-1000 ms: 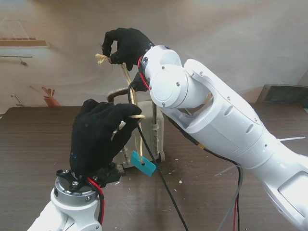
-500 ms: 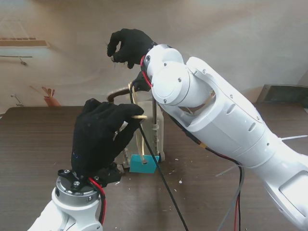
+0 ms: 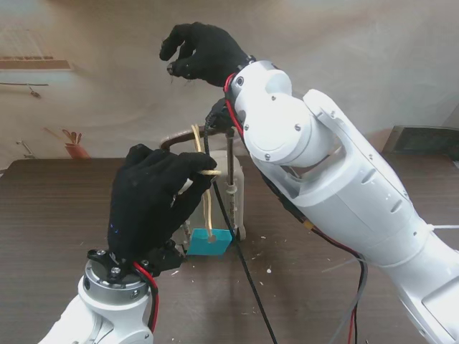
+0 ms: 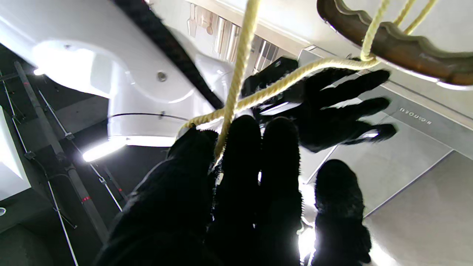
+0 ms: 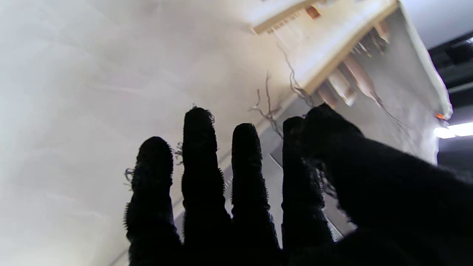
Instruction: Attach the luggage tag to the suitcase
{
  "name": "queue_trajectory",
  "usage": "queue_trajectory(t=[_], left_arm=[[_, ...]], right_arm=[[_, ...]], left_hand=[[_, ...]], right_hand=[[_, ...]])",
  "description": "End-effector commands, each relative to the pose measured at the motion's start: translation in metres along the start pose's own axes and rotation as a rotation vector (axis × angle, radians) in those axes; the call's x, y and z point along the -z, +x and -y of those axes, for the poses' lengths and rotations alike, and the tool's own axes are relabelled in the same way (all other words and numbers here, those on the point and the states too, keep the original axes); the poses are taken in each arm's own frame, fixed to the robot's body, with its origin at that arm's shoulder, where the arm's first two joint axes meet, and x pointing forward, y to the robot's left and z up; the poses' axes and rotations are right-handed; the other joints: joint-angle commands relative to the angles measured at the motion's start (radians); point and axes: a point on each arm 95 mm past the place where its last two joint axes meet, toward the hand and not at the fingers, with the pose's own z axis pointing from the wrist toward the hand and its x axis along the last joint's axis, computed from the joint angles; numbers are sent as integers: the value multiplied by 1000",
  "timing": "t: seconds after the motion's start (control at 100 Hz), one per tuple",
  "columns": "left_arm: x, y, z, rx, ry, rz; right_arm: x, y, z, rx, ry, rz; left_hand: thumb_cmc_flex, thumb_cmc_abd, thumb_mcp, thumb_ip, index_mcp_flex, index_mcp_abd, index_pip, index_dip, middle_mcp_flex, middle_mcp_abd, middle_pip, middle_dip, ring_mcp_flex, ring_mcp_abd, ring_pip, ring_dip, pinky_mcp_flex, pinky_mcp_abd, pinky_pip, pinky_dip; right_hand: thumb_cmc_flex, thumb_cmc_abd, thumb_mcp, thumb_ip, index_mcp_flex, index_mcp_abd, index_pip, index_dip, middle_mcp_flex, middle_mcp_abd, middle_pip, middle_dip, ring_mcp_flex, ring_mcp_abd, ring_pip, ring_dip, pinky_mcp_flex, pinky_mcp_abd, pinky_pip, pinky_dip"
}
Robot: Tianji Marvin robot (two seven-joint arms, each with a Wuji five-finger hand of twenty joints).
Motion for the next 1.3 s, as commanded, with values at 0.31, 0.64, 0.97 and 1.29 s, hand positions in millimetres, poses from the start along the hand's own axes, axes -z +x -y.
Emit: queue_trajectory(t=[0.31, 0.64, 0.97, 1.29], left_arm=[[-10, 13, 17, 11, 52, -19], [-9, 17, 18, -3, 77, -13], [-9, 17, 19, -10, 82, -9], [-7, 18, 18, -6, 76, -8]], right_arm=[[99, -16, -28, 38, -101, -46], [158, -47, -6, 96, -110, 12], [183, -69, 43, -10, -39, 151], [195, -65, 77, -77, 74, 167]], left_hand=[[70, 34, -28, 12, 14, -7, 0, -8, -11, 46, -1, 7, -10, -32, -4, 23, -11, 13, 23, 16], [70, 36, -30, 12, 14, -8, 0, -7, -11, 44, 0, 6, -9, -34, -5, 23, -10, 12, 24, 17], [71, 36, -32, 13, 15, -6, -1, -7, -11, 46, 1, 4, -9, -33, -5, 23, -10, 12, 24, 17], [73, 36, -33, 13, 16, -5, -2, -7, -11, 47, 1, 3, -9, -31, -3, 24, -12, 13, 24, 17]], right_hand=[[-50, -7, 8, 8, 13, 10, 6, 42, 102, 33, 63, 21, 101, 35, 60, 10, 75, 22, 67, 12], [-8, -49, -7, -37, 36, -3, 176, 63, 227, 21, 163, 106, 211, 27, 195, 45, 176, 39, 188, 39], [27, -36, -17, -36, 96, -17, 216, 52, 288, 25, 194, 129, 257, 34, 269, 59, 215, 51, 248, 60], [39, -2, -49, -30, 162, -113, 158, -28, 323, 1, 253, 207, 297, 13, 388, 87, 290, 34, 344, 98]])
